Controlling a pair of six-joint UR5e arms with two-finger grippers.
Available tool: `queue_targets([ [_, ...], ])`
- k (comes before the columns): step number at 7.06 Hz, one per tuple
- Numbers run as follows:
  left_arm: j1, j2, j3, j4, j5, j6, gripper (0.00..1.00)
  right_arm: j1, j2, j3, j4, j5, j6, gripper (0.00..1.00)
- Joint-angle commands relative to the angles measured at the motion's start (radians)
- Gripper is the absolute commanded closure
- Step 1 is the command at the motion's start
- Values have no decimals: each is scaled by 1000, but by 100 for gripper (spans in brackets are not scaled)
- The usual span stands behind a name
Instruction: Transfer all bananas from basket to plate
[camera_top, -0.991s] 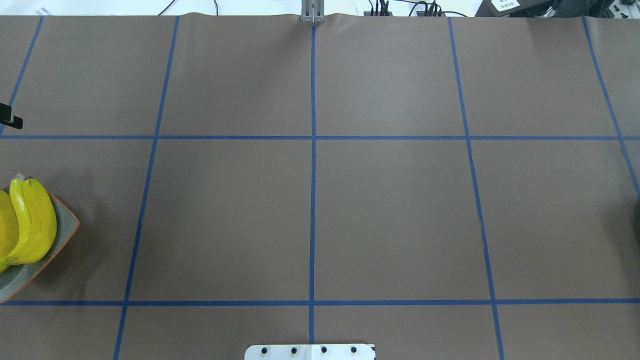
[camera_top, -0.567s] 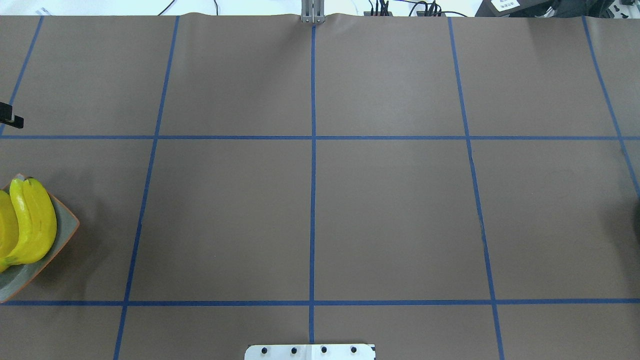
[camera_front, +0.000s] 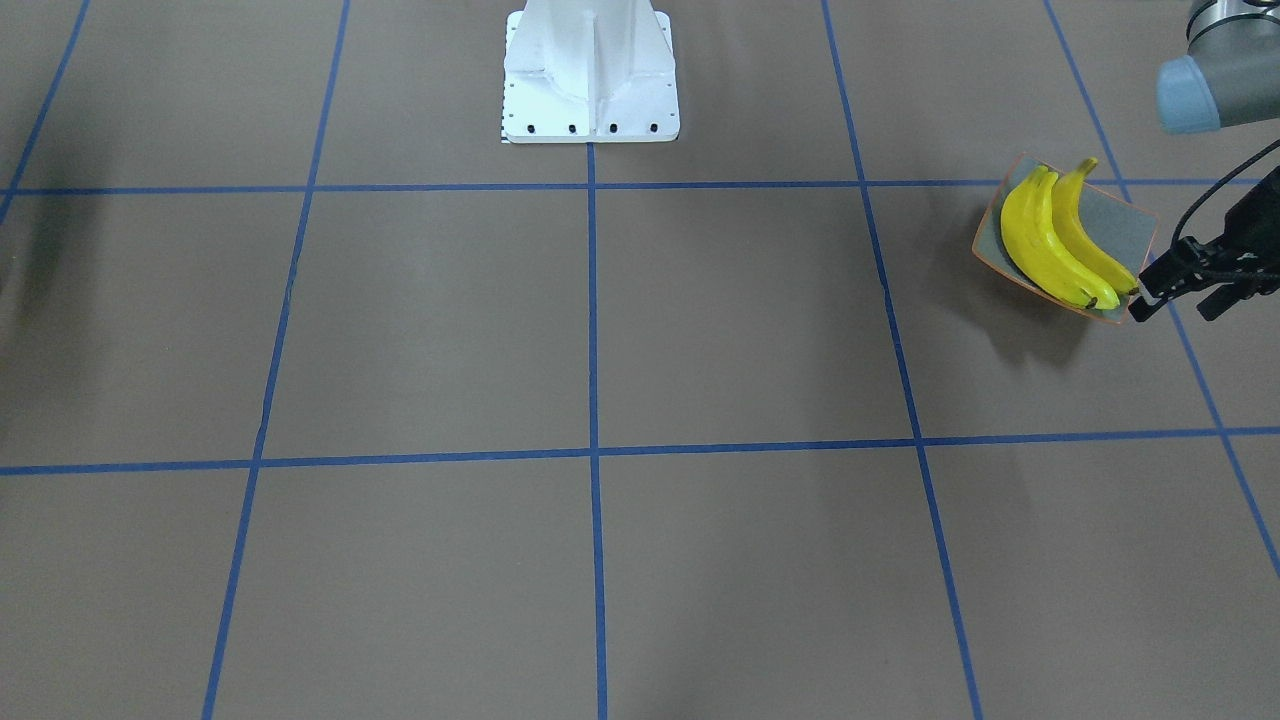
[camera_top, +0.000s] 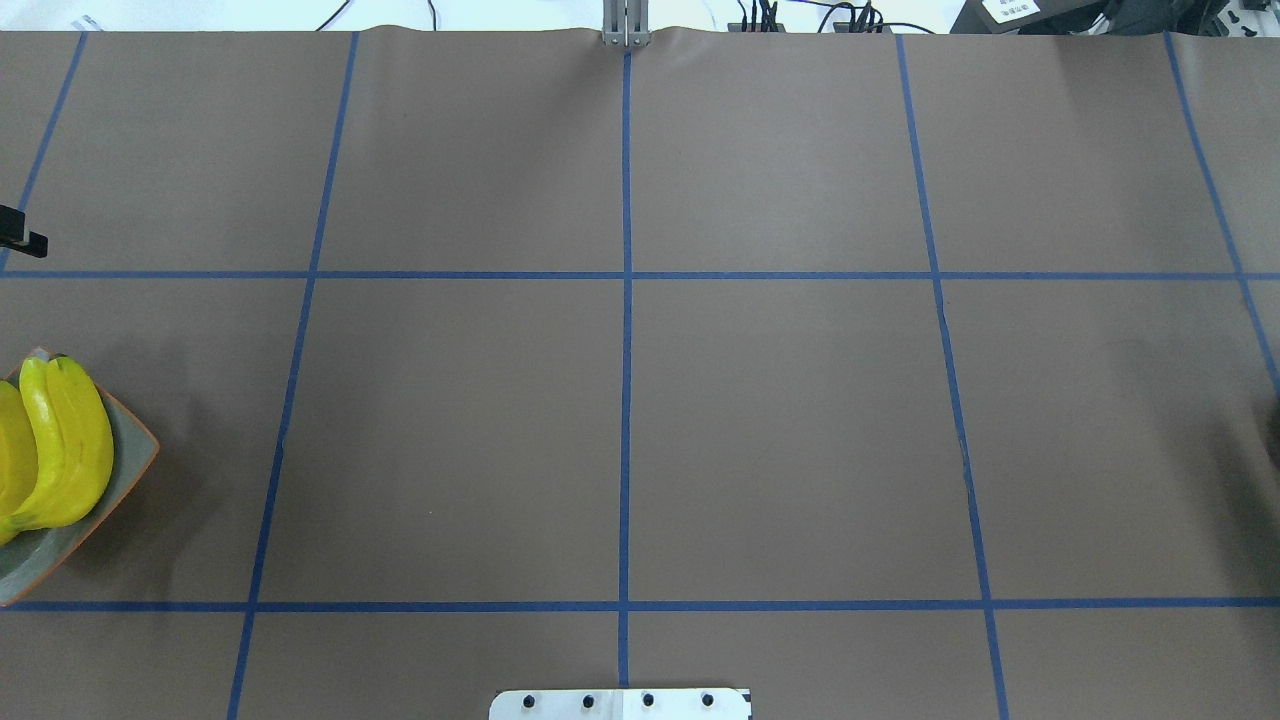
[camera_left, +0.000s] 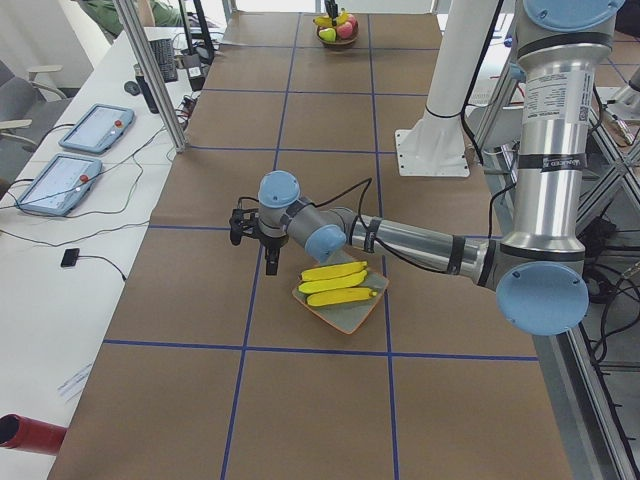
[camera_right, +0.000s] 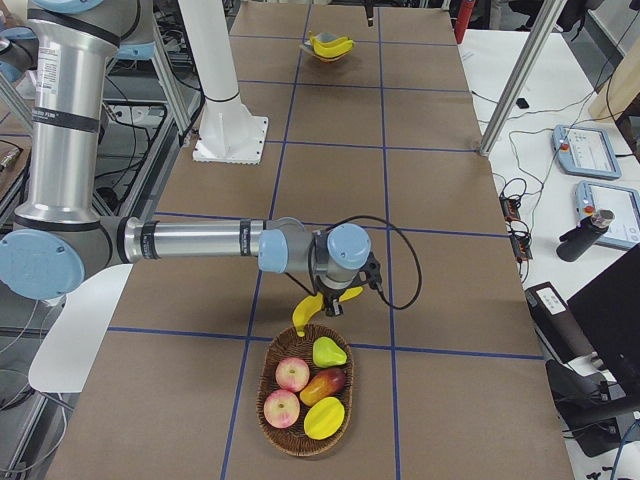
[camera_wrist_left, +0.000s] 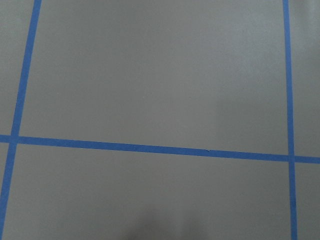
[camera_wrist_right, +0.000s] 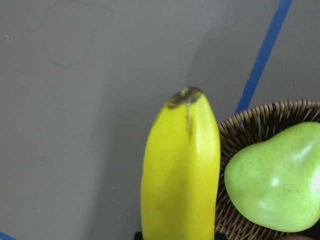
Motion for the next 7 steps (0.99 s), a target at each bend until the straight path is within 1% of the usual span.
queue_targets([
  [1,0,-5,8,-1,-2,0,0,-11,266,35,-329,10,16,100],
  [2,0,-27,26,-1,-3,-1,0,-53,397,32,-476,39,29,100],
  [3,0,-49,41,-1,-6,-1,0,-92,494,30,-554,76,50,100],
  [4,0,-75,55,-3,-6,-3,0,-149,543,36,-544,136,169,100],
  [5,0,-118,71,-3,-8,-15,0,-238,589,62,-510,163,308,100],
  [6,2,-161,95,-3,-73,-17,0,-316,616,70,-378,182,484,100],
  [7,2,-211,127,-16,-148,-15,0,-400,617,60,-150,185,721,100],
])
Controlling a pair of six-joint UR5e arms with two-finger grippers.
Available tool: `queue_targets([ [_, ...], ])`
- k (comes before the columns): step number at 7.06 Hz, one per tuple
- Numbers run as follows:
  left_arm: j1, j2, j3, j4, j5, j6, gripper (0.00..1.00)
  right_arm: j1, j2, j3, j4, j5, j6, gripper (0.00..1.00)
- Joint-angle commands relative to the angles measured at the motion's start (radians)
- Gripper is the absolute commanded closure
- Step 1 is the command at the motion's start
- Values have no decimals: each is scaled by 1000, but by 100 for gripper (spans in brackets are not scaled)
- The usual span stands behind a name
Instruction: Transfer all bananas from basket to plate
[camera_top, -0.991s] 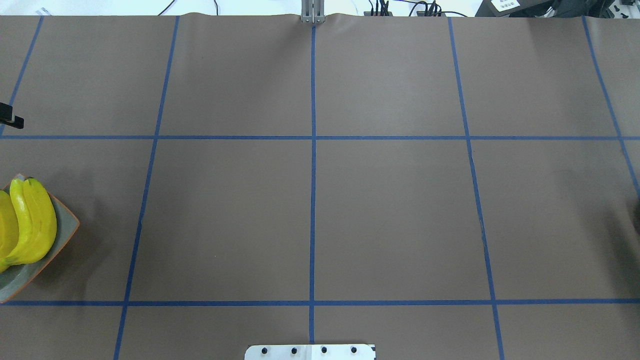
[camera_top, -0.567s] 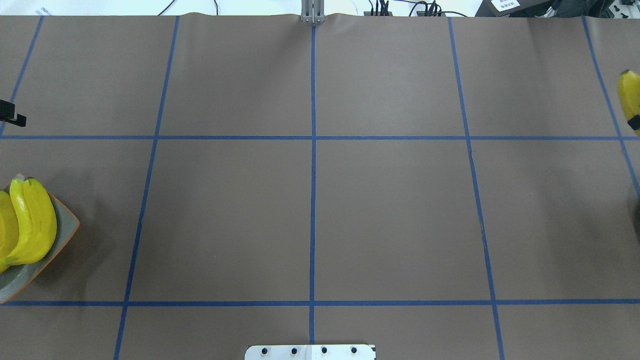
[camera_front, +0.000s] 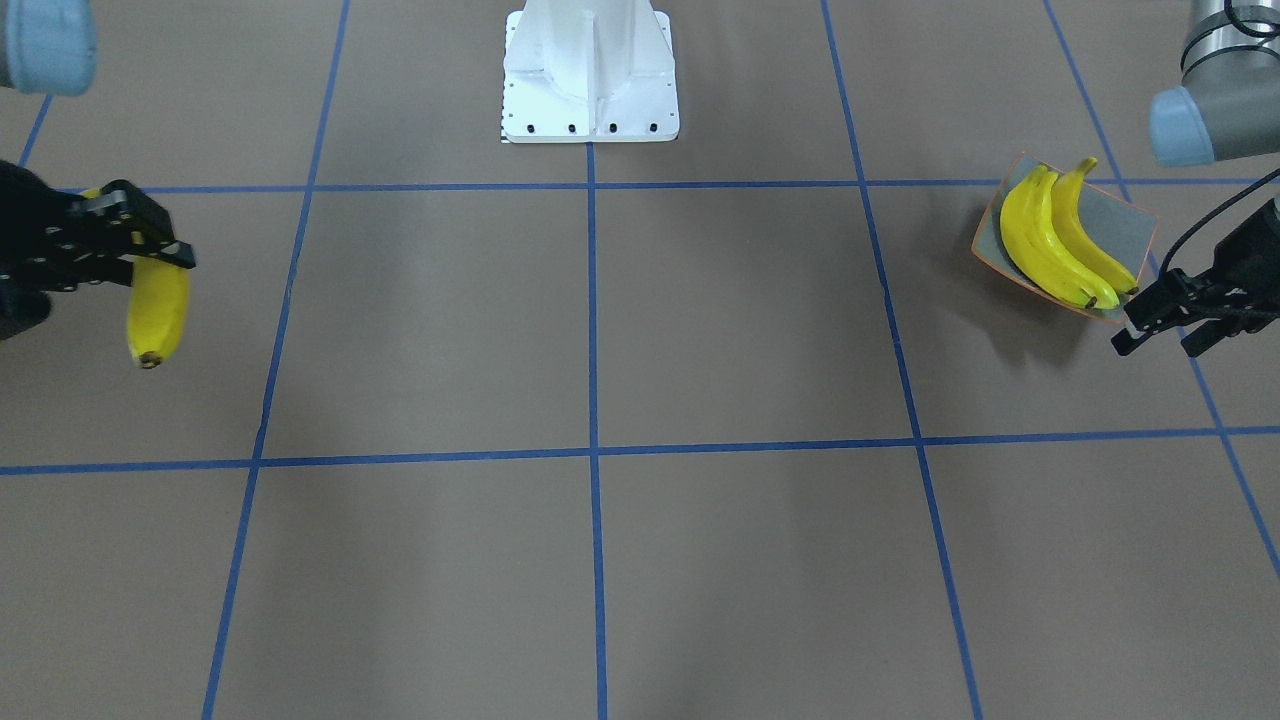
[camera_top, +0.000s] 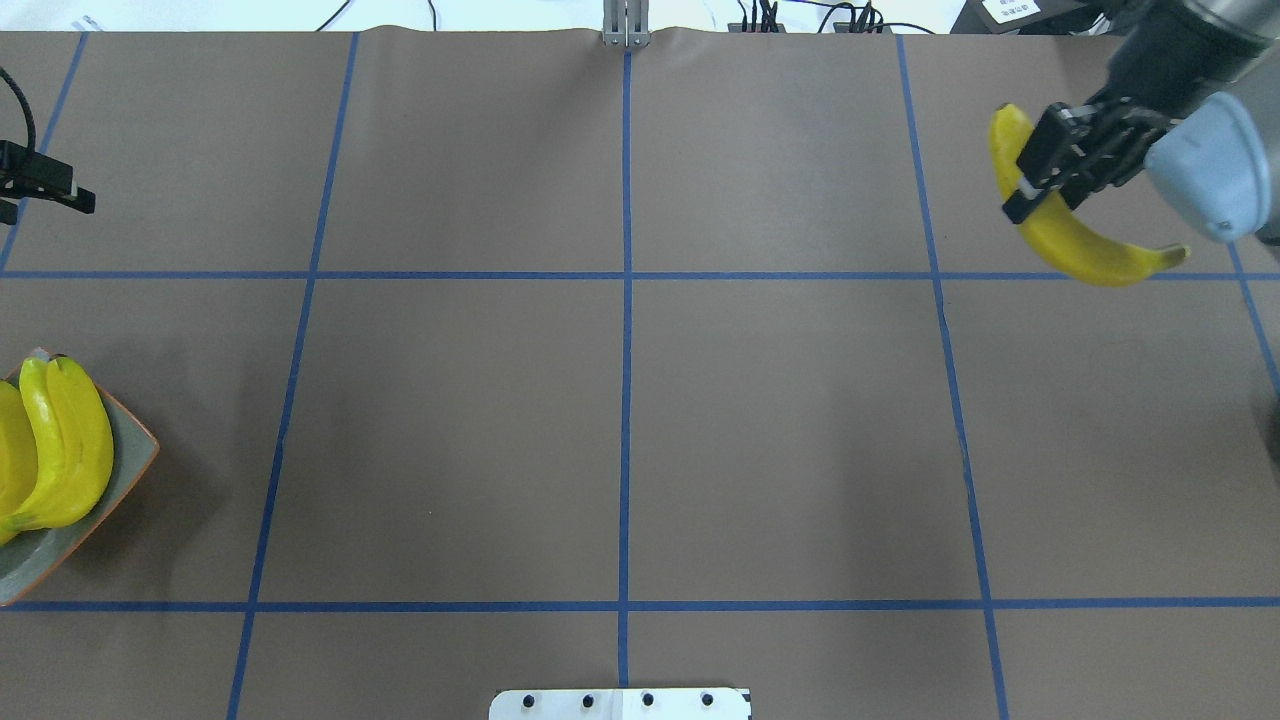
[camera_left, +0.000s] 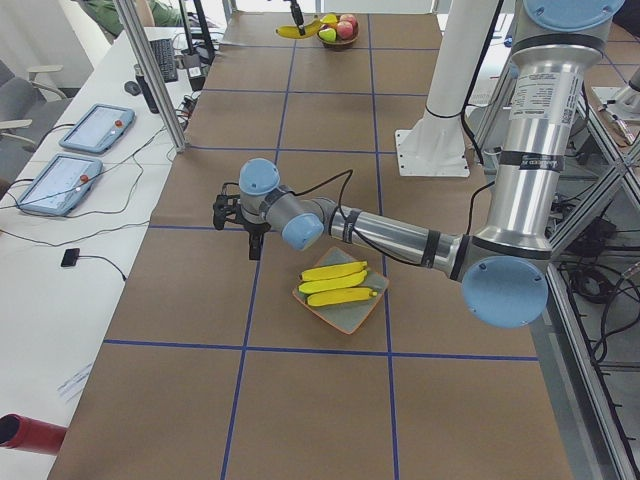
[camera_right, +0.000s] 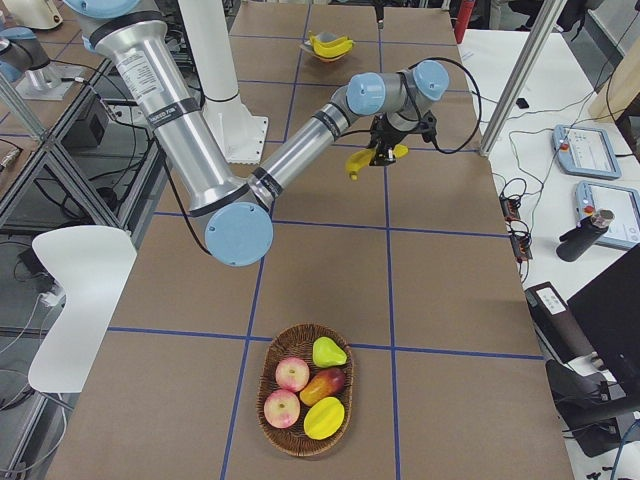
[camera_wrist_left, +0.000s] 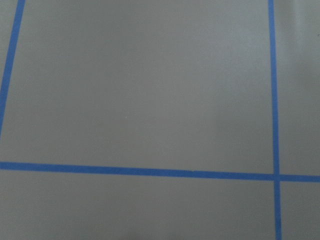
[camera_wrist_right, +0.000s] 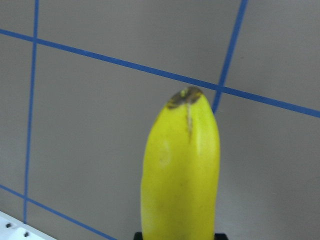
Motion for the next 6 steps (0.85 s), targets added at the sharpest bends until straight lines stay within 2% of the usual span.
queue_targets([
  [1,1,-89,56,-39,-107,-7,0,-160,17,-21,420,14,456,100],
  [2,5,-103,63,-117,-113,-87,0,-212,21,-23,541,2,610,100],
  [3,49,-113,66,-233,-107,-228,0,-247,21,-21,591,-30,657,100],
  [6,126,-151,61,-540,-37,-602,0,-359,67,-26,651,-188,668,100],
])
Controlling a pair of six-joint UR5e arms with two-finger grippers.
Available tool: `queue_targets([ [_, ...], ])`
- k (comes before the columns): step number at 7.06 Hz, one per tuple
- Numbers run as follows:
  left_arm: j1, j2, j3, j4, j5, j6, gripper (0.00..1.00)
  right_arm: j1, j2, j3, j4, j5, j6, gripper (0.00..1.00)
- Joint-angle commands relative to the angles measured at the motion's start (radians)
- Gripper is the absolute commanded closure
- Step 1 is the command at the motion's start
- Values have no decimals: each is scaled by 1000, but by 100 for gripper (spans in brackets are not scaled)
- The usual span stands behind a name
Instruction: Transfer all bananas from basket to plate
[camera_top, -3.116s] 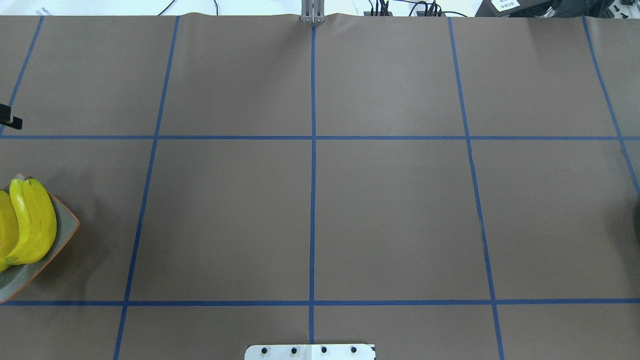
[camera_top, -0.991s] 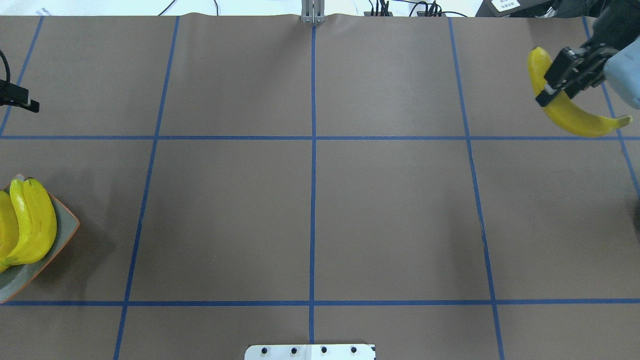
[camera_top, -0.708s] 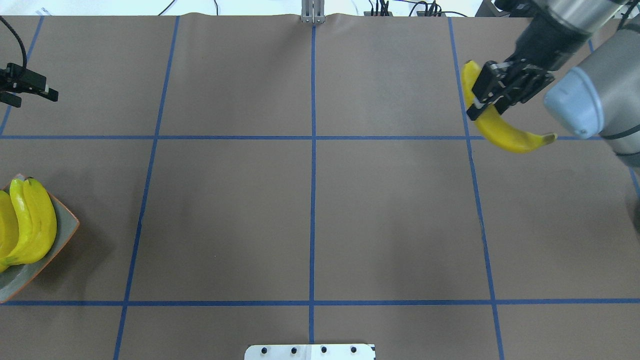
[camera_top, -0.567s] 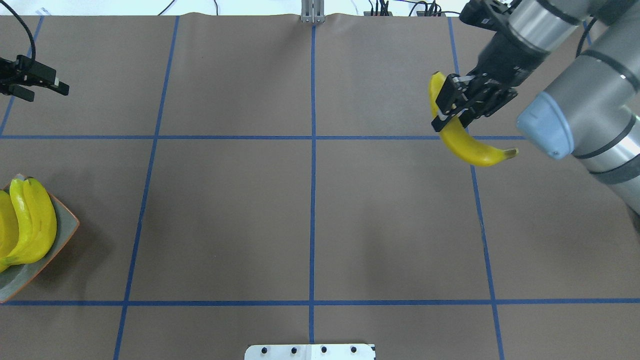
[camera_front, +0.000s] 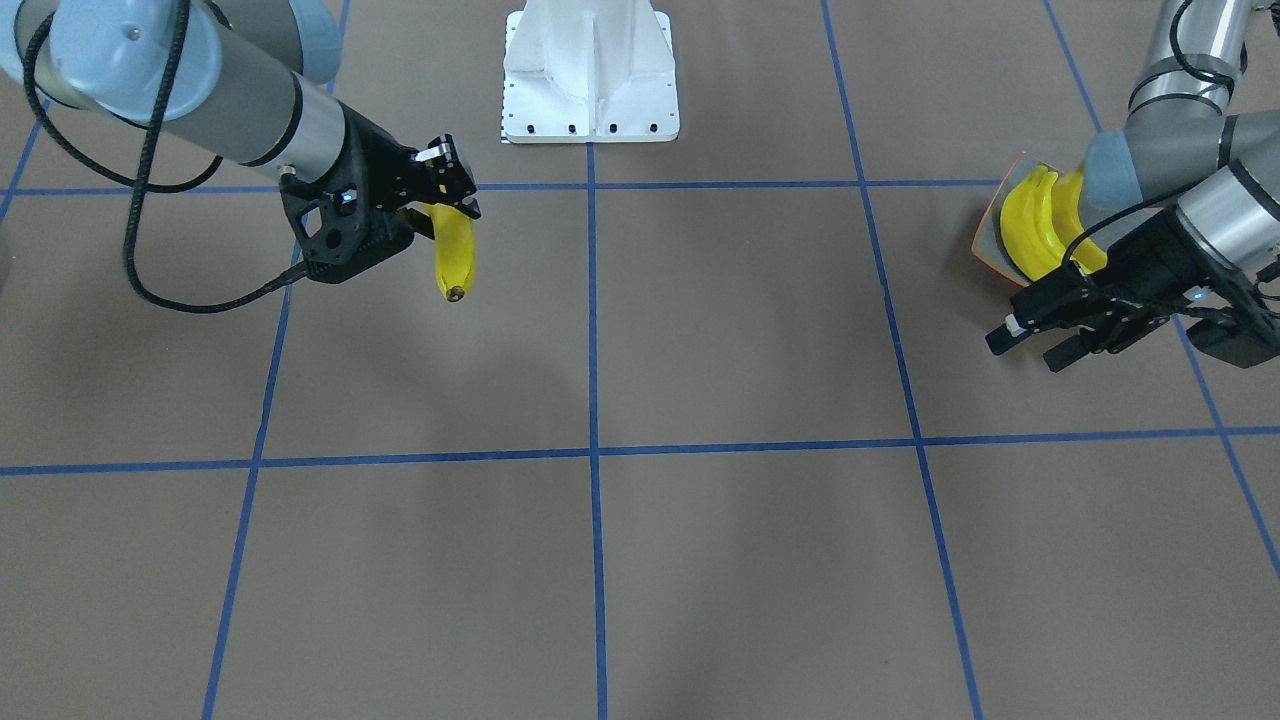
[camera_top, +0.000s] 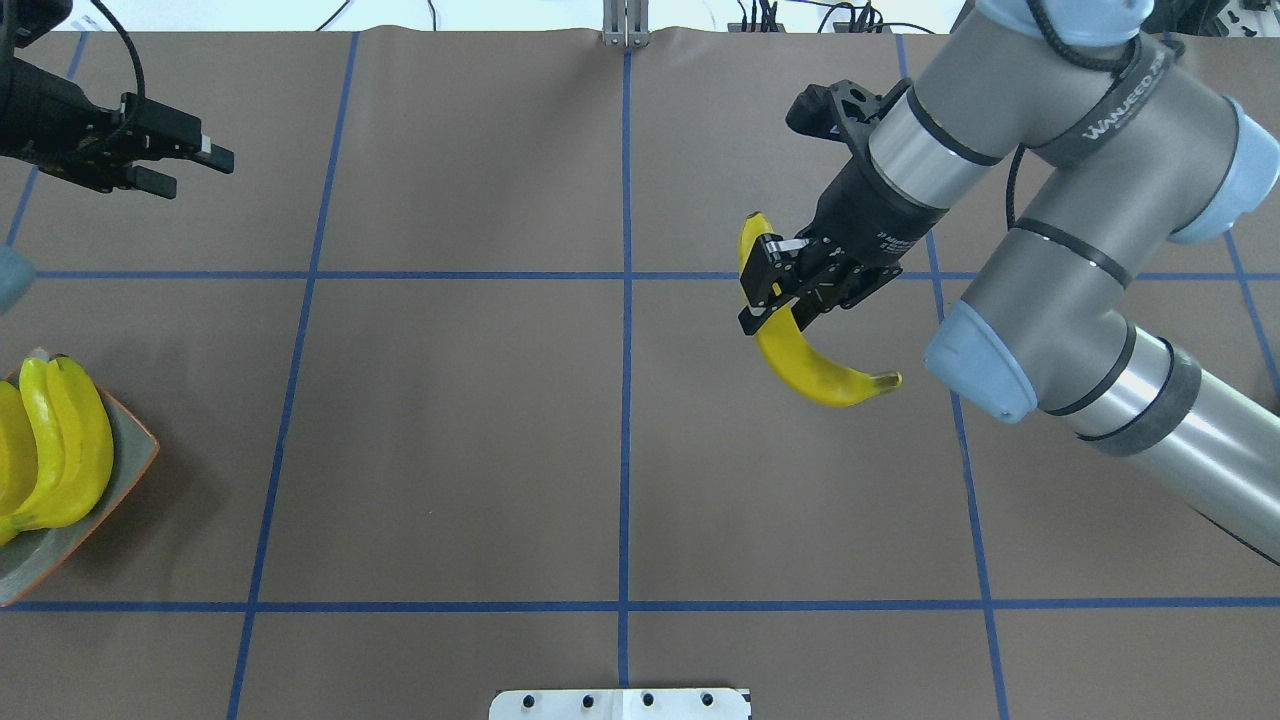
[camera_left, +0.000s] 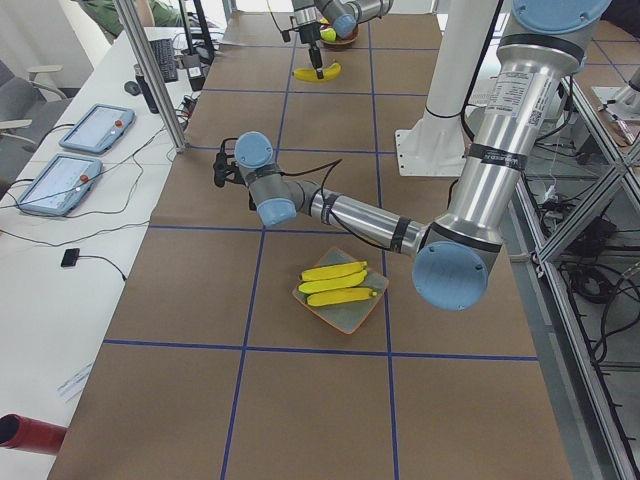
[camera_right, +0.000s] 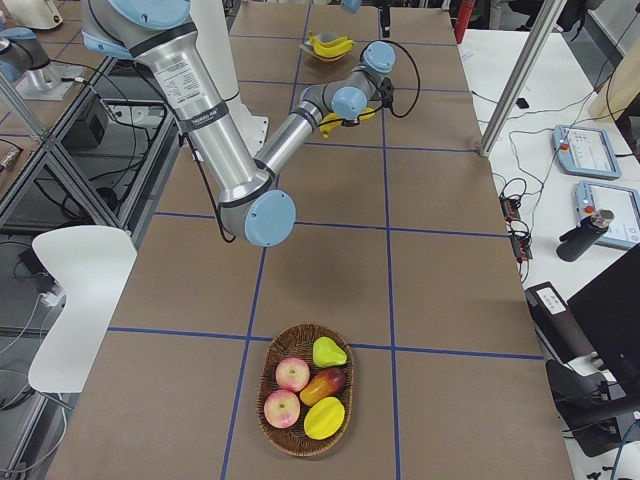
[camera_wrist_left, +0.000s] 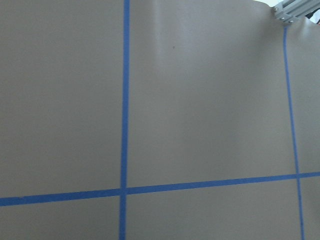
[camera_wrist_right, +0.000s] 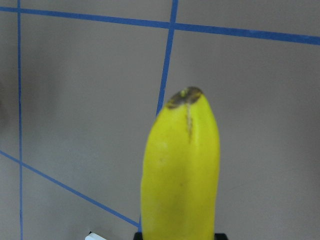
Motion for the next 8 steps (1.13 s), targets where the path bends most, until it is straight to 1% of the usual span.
queue_targets([
  [1,49,-25,-22,-227,78,-319,0,-72,15,-2,86,-114,6,100],
  [2,132,-35,-65,-299,188,-502,0,-97,16,-1,97,-175,6,100],
  [3,227,-36,-114,-311,326,-586,0,-117,28,-2,97,-215,6,100],
  [4,319,-36,-137,-311,449,-599,0,-146,44,-4,103,-276,26,100],
  [5,414,-37,-139,-311,579,-599,0,-164,74,-28,105,-311,52,100],
  [6,463,-48,-139,-309,626,-599,0,-166,112,-56,105,-311,121,100],
  [7,488,-68,-139,-309,640,-603,0,-172,139,-72,105,-311,175,100],
  [8,514,-91,-137,-303,663,-613,0,-172,149,-88,103,-305,186,100],
])
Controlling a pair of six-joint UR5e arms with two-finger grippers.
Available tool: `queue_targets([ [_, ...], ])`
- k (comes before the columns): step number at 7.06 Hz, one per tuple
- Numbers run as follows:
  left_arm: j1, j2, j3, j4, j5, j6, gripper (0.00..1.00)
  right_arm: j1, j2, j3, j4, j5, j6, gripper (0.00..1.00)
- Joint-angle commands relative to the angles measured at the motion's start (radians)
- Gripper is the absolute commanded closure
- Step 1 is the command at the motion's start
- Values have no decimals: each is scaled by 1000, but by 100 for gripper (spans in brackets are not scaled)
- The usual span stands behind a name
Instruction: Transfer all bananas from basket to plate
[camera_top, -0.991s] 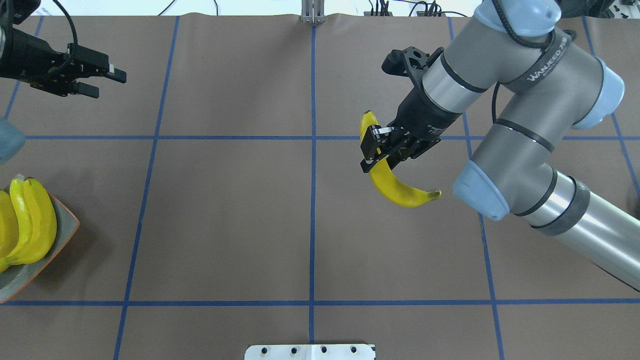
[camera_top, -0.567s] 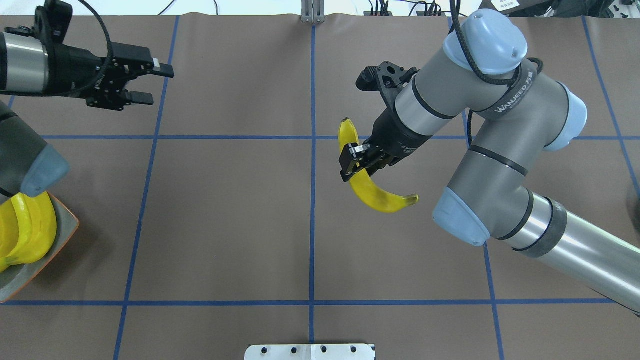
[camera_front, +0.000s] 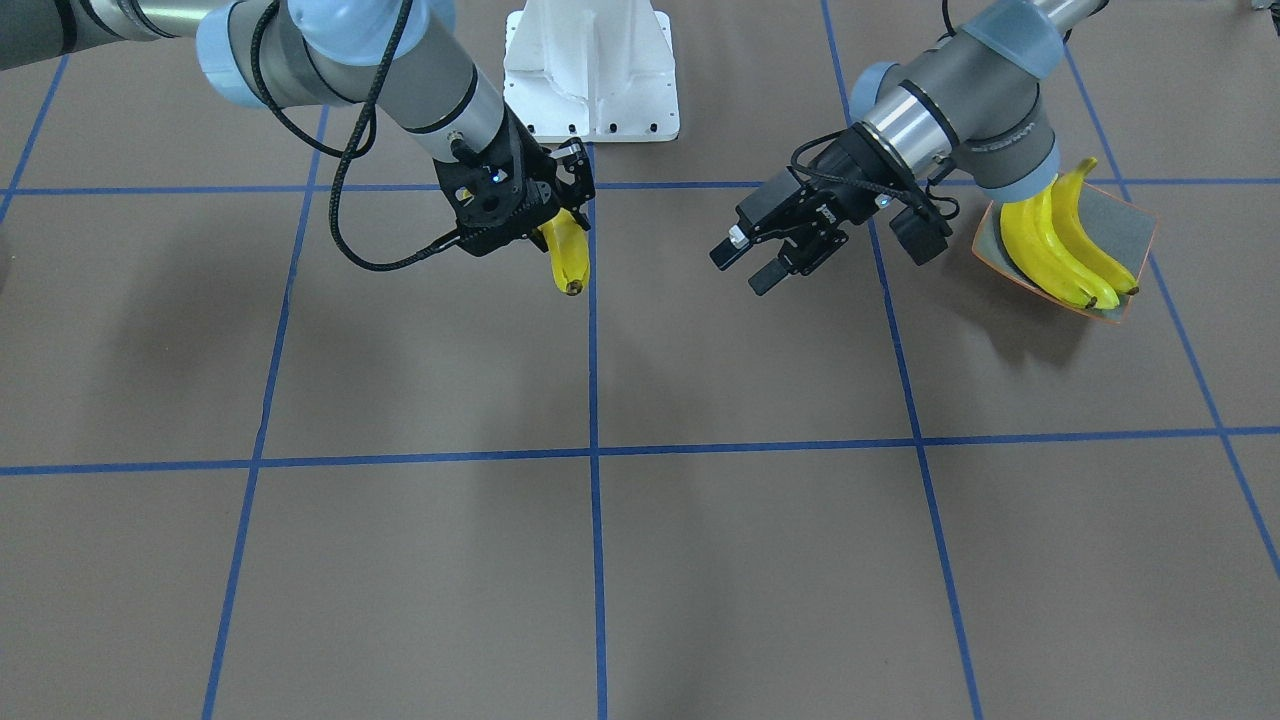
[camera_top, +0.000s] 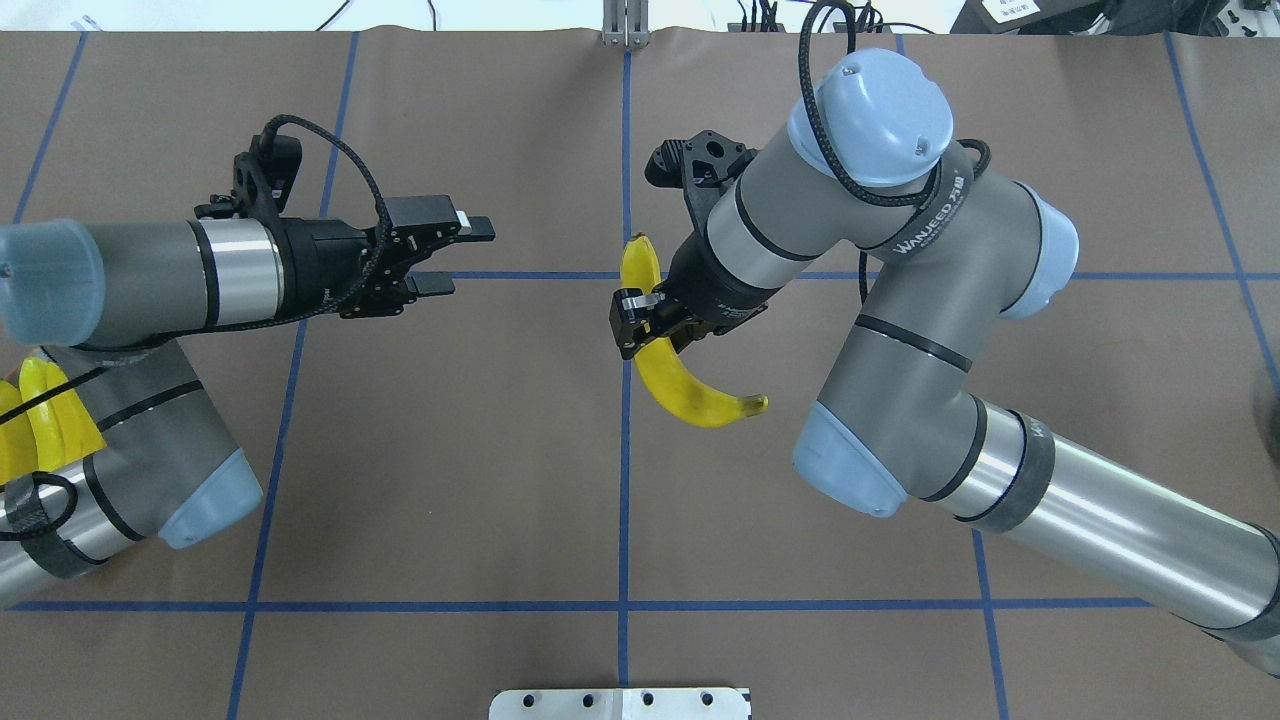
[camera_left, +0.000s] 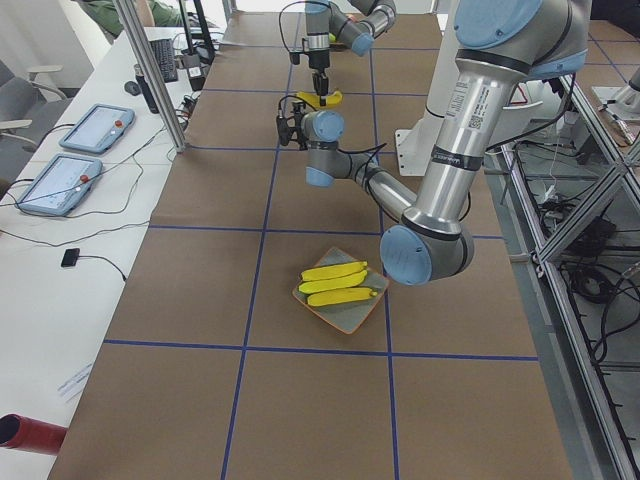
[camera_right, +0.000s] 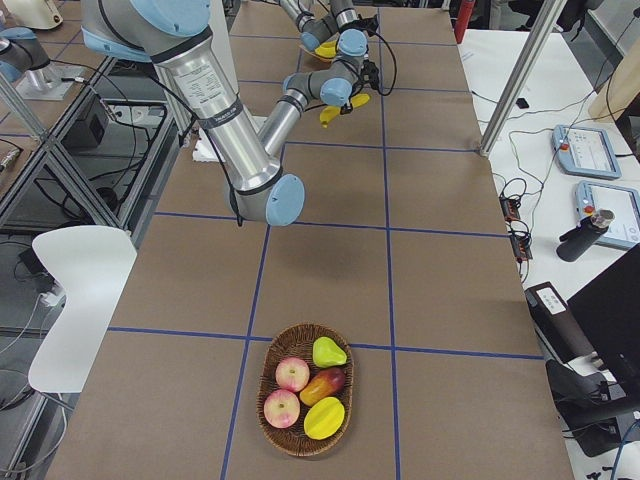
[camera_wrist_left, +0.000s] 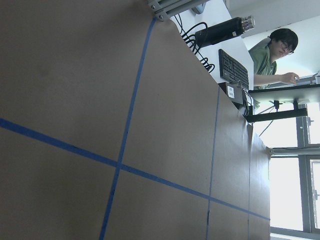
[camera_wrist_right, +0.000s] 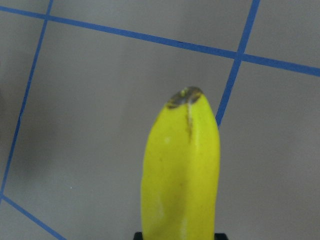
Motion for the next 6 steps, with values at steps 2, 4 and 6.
queue_targets([
  [2,51,-57,2,9,46,-9,0,-14,25,-30,-1,20,45,100],
  [4,73,-98,21,44,47,-7,0,-34,29,-16,0,23,64,100],
  [6,82,-103,24,49,46,-3,0,-49,29,-1,0,23,65,100],
])
